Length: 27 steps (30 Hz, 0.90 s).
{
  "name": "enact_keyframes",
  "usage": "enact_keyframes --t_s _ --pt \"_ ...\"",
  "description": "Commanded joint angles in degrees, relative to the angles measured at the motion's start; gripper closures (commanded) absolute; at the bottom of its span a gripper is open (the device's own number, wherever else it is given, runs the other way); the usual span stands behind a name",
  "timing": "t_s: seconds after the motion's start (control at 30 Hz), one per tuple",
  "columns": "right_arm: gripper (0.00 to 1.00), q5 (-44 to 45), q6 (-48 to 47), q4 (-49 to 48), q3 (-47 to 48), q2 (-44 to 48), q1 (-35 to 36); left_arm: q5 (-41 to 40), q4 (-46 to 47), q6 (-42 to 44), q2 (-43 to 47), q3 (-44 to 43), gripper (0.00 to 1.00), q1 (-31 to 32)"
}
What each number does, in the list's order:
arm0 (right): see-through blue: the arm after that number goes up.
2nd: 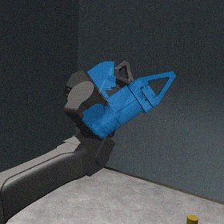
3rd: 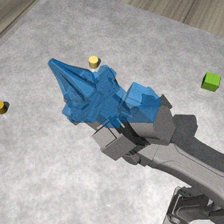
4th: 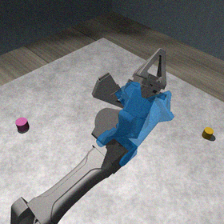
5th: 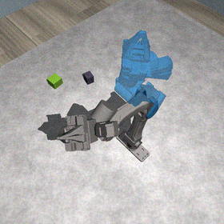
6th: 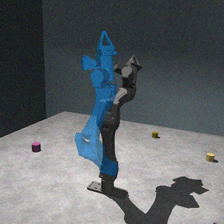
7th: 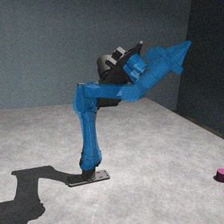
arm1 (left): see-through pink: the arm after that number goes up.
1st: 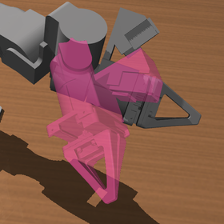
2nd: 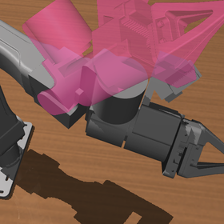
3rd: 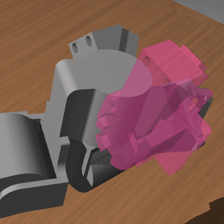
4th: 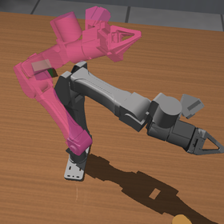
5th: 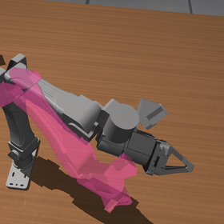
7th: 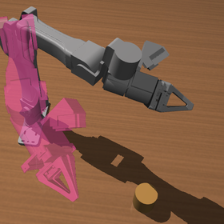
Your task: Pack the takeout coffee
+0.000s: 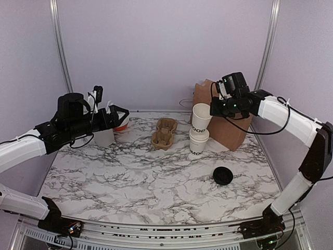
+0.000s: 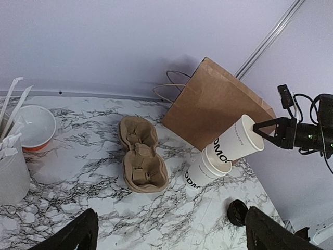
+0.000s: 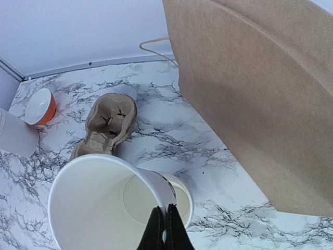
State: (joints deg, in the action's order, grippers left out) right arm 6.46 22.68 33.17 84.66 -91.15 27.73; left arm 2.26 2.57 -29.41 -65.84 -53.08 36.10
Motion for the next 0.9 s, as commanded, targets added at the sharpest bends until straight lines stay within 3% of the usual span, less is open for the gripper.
enact_keyframes --t_s 0.0,0.27,0.7,0.87 --pt "1.00 -2.7 -2.0 1.4 4.0 3.2 0.1 1.4 -0.3 0.6 -1.2 -3.5 0.01 -0.2" --pt "1.00 -5.7 -4.3 3.2 7.6 3.9 6.8 -2.6 -5.0 2.3 -1.9 -7.4 0.01 -0.3" --pt "1.00 -9.3 -6.5 1.3 5.6 -4.7 22.8 -6.5 -8.0 -0.7 -0.3 -6.6 0.01 -1.4" --pt "1.00 -10.6 -6.0 -1.4 4.7 -8.5 25.7 -6.1 -8.0 -1.6 -0.1 -5.4 0.01 -1.6"
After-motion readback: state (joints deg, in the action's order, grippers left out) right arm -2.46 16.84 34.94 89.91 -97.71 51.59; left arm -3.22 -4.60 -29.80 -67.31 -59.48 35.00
